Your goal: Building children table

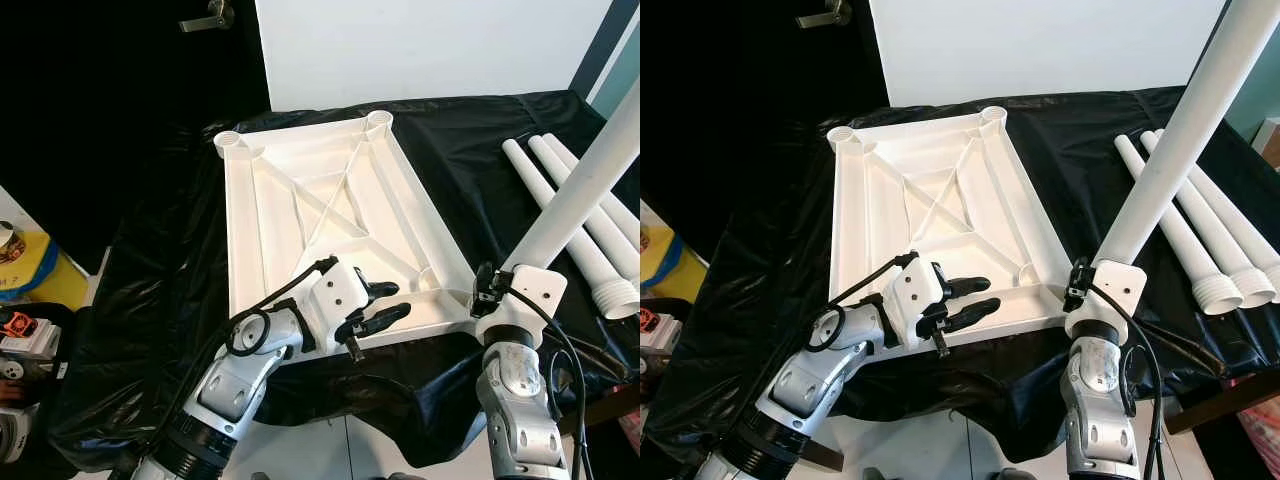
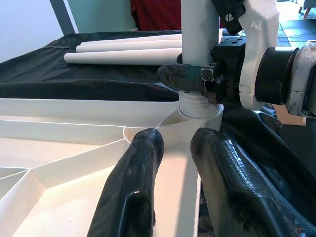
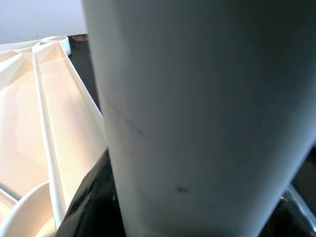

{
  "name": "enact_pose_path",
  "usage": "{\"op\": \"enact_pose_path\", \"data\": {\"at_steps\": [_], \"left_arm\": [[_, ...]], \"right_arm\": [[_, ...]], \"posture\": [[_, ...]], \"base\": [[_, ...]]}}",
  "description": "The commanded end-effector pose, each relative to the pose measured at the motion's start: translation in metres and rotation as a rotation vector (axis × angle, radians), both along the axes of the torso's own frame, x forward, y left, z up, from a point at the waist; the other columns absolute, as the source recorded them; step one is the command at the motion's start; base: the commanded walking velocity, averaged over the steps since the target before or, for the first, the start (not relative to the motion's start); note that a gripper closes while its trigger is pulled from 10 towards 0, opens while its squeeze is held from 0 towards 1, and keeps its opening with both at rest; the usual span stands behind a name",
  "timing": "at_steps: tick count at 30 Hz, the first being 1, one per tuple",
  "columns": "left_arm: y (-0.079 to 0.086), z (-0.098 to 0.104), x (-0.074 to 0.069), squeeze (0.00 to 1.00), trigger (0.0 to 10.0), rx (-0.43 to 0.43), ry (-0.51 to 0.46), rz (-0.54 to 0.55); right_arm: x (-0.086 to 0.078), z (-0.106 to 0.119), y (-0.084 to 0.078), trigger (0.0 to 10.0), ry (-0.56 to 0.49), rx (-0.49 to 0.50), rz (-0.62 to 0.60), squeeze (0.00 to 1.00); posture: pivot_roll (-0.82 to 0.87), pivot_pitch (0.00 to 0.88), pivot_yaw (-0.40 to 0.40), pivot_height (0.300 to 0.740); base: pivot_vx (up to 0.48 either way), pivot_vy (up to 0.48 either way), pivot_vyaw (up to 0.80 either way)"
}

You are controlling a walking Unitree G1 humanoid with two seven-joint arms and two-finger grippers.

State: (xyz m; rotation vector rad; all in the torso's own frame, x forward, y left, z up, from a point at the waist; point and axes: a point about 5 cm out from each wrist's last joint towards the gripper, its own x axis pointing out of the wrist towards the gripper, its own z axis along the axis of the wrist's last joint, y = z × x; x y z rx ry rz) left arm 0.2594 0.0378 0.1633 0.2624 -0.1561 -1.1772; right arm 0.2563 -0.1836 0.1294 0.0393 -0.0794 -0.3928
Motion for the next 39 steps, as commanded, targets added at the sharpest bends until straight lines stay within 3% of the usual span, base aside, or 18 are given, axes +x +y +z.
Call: {"op": "enact_pose_path", "data": {"at_steps": [1,30,31,32,39], "left_arm": [[0.001,-0.002,-0.001,0.00,10.0,0.008,0.008,0.016],[0.003,-0.001,0.000,0.00,10.0,0.007,0.013,0.026],[0.003,-0.001,0.001,0.00,10.0,0.007,0.012,0.027],[0.003,-0.001,0.000,0.00,10.0,0.007,0.012,0.027],[0.002,-0.001,0.000,0.00,10.0,0.007,0.012,0.023]], "right_arm": [[-0.006,-0.022,0.001,10.0,0.120,0.036,-0.019,0.00],[-0.005,-0.014,-0.002,10.0,0.080,0.040,-0.034,0.00],[-0.004,-0.012,-0.003,10.0,0.067,0.036,-0.031,0.89],[-0.004,-0.009,-0.004,10.0,0.042,0.032,-0.018,1.00],[-0.002,0.004,-0.012,10.0,-0.052,0.024,0.065,1.00]], "posture": [[-0.14,0.094,0.029,0.740],[-0.14,0.109,0.033,0.740],[-0.14,0.108,0.033,0.740],[-0.14,0.106,0.034,0.740],[-0.15,0.102,0.035,0.740]], "base": [[0.000,0.000,0.00],[0.000,0.000,0.00],[0.000,0.000,0.00],[0.000,0.000,0.00],[0.000,0.000,0.00]]}}
